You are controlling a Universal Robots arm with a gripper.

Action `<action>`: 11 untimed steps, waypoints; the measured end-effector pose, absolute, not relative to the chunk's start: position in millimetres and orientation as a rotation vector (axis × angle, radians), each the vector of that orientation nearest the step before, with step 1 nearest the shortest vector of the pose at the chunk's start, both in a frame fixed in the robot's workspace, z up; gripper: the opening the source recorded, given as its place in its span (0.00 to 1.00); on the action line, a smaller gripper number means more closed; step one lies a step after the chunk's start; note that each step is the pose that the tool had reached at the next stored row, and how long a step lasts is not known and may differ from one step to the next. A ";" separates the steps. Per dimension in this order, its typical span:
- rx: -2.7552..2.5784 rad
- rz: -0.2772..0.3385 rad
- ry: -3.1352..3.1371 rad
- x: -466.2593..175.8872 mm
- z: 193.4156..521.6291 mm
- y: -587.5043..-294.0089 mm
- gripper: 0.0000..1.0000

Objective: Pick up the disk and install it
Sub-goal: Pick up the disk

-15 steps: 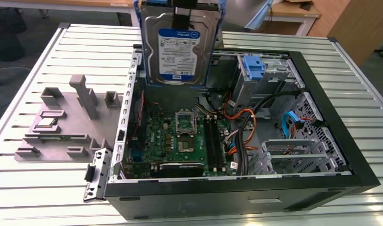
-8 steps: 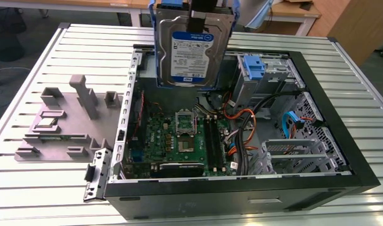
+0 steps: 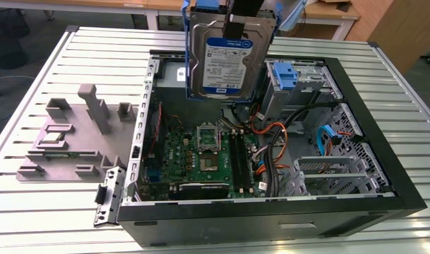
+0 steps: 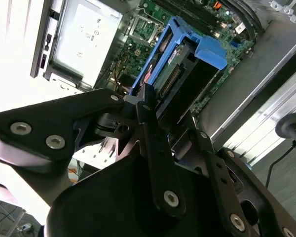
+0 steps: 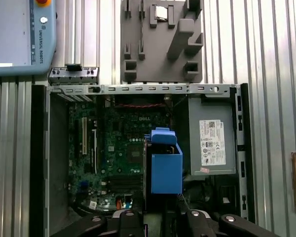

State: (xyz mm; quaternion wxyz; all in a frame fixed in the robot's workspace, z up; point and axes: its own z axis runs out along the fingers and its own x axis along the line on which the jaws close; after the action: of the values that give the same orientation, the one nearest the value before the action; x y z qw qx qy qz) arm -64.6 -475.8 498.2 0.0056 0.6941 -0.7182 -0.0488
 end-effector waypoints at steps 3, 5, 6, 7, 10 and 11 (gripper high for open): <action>2.172 -0.153 -2.248 -58.4 498.0 -475.8 0.35; 2.172 -0.154 -2.248 -53.5 497.8 -475.9 0.35; 2.172 -0.154 -2.248 -50.5 497.8 -475.9 0.35; 2.172 -0.155 -2.248 -47.9 497.7 -476.0 0.35; 2.172 -0.155 -2.247 -42.2 497.5 -476.1 0.35; 2.171 -0.155 -2.247 -40.8 497.4 -476.0 0.35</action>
State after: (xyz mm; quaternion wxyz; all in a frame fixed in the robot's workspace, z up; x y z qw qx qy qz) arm -40.8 -476.0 497.4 0.0064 0.6940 -0.7182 -0.0496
